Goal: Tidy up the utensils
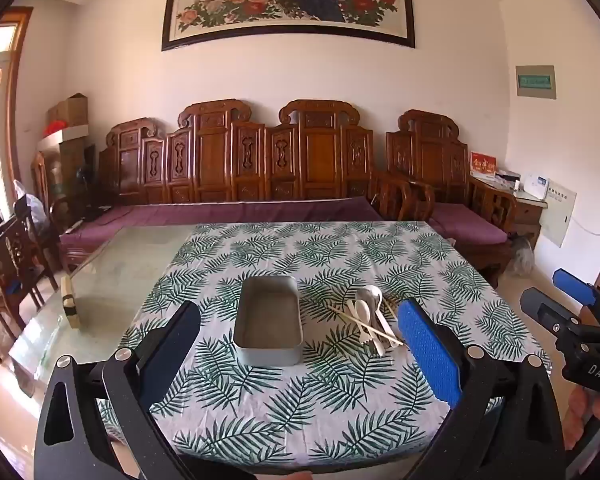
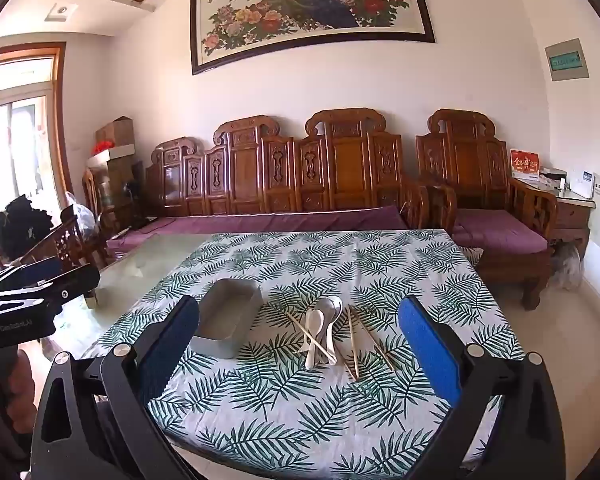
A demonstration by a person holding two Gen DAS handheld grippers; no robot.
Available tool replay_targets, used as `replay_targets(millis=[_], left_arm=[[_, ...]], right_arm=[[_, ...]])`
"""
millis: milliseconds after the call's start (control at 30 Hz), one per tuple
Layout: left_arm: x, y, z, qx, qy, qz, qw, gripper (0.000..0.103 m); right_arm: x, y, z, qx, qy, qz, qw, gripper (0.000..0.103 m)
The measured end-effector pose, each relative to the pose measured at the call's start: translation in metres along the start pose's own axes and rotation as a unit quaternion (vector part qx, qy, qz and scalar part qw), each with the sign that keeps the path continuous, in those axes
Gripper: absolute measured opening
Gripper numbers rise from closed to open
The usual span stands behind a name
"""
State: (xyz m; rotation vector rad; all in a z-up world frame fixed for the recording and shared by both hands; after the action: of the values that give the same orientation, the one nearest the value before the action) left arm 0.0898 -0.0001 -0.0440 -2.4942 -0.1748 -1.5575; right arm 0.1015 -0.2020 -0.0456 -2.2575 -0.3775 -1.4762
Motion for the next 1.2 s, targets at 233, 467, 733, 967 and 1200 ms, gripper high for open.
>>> replay_targets(millis=[233, 467, 733, 967, 1200], left_arm=[[0.001, 0.002, 0.0, -0.002, 0.001, 0.002, 1.0, 0.095], [-0.001, 0.003, -0.002, -0.002, 0.001, 0.0, 1.0, 0.095], [0.002, 0.004, -0.004, -0.003, 0.002, 0.0, 1.0, 0.095], [0.01, 0.009, -0.01, -0.009, 0.003, 0.001, 0.9999, 0.095], [0.012, 0.009, -0.011, -0.012, 0.004, 0.003, 0.9999, 0.095]], right_arm=[[0.0, -0.001, 0.0, 0.001, 0.001, 0.0, 1.0, 0.1], [0.001, -0.002, -0.002, 0.001, 0.003, 0.0, 1.0, 0.1], [0.002, -0.002, -0.004, 0.003, 0.003, 0.001, 1.0, 0.1], [0.006, -0.005, -0.002, 0.004, 0.004, 0.001, 1.0, 0.1], [0.006, -0.004, -0.004, 0.005, 0.005, 0.001, 1.0, 0.1]])
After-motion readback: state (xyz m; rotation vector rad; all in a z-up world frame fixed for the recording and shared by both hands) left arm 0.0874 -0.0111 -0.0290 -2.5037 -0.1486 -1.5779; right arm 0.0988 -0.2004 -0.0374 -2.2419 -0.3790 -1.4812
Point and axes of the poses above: each gripper's, at about its wrist camera, not at the fingertips, and z roughly the way its jaws point, y to its right, x to its top, the point moved 10 cm from there along z, roughly the way its jaws point, and after that the axes turned 13 degrees about x, right-handed, at the moved point
